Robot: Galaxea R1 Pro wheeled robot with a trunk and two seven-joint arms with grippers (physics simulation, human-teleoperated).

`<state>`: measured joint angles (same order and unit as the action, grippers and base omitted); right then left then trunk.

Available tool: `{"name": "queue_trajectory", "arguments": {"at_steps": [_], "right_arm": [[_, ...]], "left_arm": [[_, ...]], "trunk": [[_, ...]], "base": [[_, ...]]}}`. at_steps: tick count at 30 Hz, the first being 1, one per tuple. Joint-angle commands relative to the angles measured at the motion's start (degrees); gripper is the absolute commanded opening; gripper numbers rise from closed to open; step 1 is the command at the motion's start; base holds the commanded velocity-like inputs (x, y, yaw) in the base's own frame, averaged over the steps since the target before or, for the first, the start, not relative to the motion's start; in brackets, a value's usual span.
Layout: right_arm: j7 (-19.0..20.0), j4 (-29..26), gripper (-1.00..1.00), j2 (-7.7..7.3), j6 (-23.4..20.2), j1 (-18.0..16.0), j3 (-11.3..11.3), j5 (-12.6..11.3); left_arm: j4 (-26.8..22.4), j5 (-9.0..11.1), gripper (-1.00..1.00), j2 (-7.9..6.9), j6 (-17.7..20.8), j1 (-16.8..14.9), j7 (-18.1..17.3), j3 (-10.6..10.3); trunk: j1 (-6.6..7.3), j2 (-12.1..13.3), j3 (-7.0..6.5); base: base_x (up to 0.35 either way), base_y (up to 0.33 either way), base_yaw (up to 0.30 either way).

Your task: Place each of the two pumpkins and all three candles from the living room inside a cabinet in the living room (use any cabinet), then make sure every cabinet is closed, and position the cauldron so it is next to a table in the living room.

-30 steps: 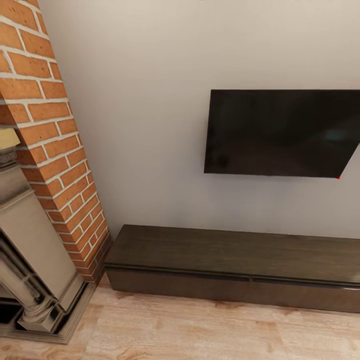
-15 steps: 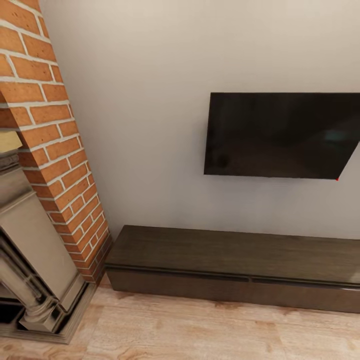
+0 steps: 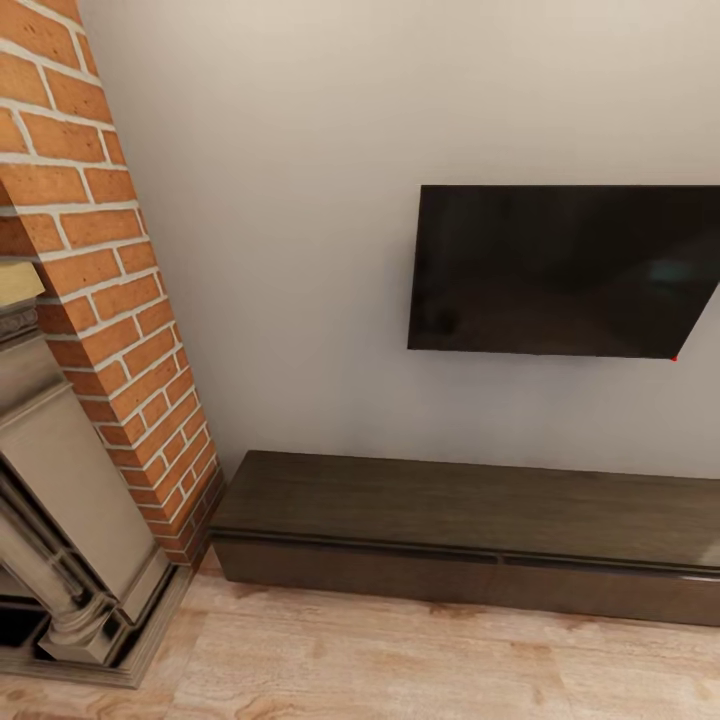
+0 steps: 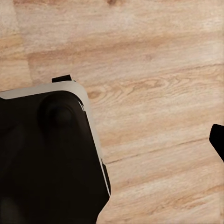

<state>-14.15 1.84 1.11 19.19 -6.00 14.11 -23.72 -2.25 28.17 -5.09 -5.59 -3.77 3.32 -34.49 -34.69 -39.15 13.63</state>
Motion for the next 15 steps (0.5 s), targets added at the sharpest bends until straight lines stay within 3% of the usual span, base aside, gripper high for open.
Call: {"name": "queue_trajectory", "arguments": {"at_steps": [1,15], "right_arm": [[-0.1,0.2,1.00,0.04,0.3,-0.1,0.5,-0.4],[-0.1,0.2,1.00,0.04,0.3,-0.1,0.5,-0.4]], "left_arm": [[-0.1,0.4,1.00,-0.01,-0.1,0.0,0.2,-0.5],[-0.2,0.5,1.00,0.32,-0.1,-0.1,0.2,-0.3]], "trunk": [[-0.01,-0.1,0.08],[-0.01,-0.1,0.08]], "base": [[0.000,0.000,0.000],[0.000,0.000,0.000]]}}
